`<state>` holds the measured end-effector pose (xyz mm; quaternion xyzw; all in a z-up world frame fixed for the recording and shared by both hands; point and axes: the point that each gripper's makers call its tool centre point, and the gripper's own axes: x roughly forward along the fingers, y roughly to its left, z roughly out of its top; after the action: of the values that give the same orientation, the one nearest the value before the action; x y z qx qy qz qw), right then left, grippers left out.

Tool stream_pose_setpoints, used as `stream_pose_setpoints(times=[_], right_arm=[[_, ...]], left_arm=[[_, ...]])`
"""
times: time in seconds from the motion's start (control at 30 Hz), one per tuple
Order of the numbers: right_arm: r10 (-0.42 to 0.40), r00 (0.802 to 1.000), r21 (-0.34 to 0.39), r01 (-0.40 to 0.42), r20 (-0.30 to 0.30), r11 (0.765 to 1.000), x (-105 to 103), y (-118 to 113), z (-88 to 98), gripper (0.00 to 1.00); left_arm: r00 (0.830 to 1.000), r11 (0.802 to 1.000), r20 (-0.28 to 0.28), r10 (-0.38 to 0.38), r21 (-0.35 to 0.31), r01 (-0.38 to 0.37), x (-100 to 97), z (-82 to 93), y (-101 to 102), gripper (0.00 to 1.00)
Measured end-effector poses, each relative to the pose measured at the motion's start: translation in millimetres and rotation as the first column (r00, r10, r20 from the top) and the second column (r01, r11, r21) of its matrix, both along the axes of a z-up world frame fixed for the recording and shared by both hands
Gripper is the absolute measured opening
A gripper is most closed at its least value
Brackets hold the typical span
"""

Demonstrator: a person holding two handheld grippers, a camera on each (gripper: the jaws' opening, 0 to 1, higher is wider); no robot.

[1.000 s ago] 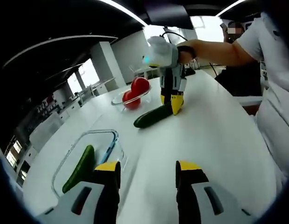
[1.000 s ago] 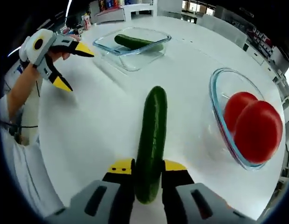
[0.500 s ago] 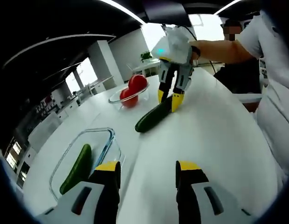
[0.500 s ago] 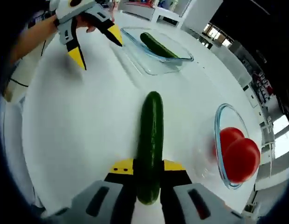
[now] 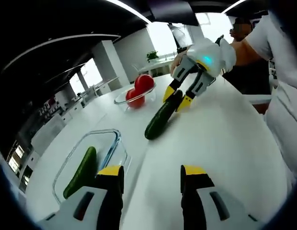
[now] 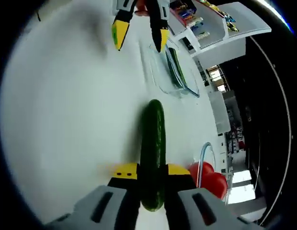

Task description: Sort the scattered tomatoes and cucumbers on the table and place them into their respective storage containers

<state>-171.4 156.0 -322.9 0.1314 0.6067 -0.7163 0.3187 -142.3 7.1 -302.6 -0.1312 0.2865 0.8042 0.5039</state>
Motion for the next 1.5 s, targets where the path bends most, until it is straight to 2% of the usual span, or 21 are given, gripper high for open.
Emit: stream_pose_setpoints(times=[0.07, 0.13, 0.17, 0.3, 0.43, 0.6, 0.8, 1.0, 1.23, 1.27, 1.43, 1.5], right_arm=[[0.016, 0.999, 0.022, -0.016, -0.030, 1.000, 1, 0, 1.2, 0.16], [0.055, 0.991, 0.027, -0.052, -0.123, 0.998, 0, -6, 11.6, 0.16], [0.077, 0.985, 0.059, -0.069, -0.152, 0.996, 1, -7, 11.3, 0.16], [0.107, 0.971, 0.114, -0.084, -0.214, 0.990, 2, -7, 11.8, 0.16], [0.119, 0.966, 0.127, -0.091, -0.229, 0.988, 2, -7, 13.4, 0.16], [0.135, 0.963, 0.109, -0.112, -0.232, 0.988, 7, -13, 18.4, 0.16], [0.158, 0.956, 0.107, -0.135, -0.249, 0.985, 10, -26, 25.8, 0.16], [0.181, 0.946, 0.111, -0.156, -0.268, 0.982, 13, -37, 32.1, 0.16], [0.219, 0.938, 0.109, -0.196, -0.269, 0.975, 18, -53, 36.4, 0.16], [0.224, 0.936, 0.111, -0.201, -0.271, 0.973, 18, -56, 37.1, 0.16], [0.235, 0.934, 0.108, -0.214, -0.269, 0.971, 20, -66, 38.5, 0.16], [0.240, 0.933, 0.108, -0.218, -0.269, 0.970, 21, -69, 39.7, 0.16]], left_arm=[[1.000, 1.000, -0.014, 0.000, -0.007, 0.000, -0.7, 1.3, 0, 0.47], [1.000, 1.000, -0.024, 0.001, -0.007, -0.001, -0.3, 3.3, 3, 0.47], [1.000, 1.000, -0.028, -0.002, -0.001, 0.002, -0.4, 4.7, 3, 0.47], [1.000, 1.000, -0.026, 0.009, -0.006, -0.009, -2.0, 2.8, 1, 0.47], [0.999, 1.000, -0.051, -0.002, -0.023, 0.001, 1.0, 2.7, 5, 0.47], [0.997, 0.999, -0.075, -0.006, -0.046, 0.003, -0.4, 0.4, 6, 0.47], [0.981, 0.996, -0.196, -0.008, -0.090, -0.009, -5.7, 11.4, 13, 0.47], [0.977, 0.995, -0.212, -0.022, -0.099, 0.001, -1.4, 13.9, 19, 0.48], [0.955, 0.987, -0.294, -0.048, -0.163, -0.001, 3.1, 16.0, 30, 0.49], [0.946, 0.981, -0.318, -0.058, -0.195, -0.006, 2.7, 15.7, 30, 0.49], [0.941, 0.980, -0.332, -0.063, -0.198, -0.004, -0.5, 17.5, 36, 0.49], [0.931, 0.975, -0.359, -0.071, -0.221, -0.011, -1.2, 19.5, 36, 0.49]])
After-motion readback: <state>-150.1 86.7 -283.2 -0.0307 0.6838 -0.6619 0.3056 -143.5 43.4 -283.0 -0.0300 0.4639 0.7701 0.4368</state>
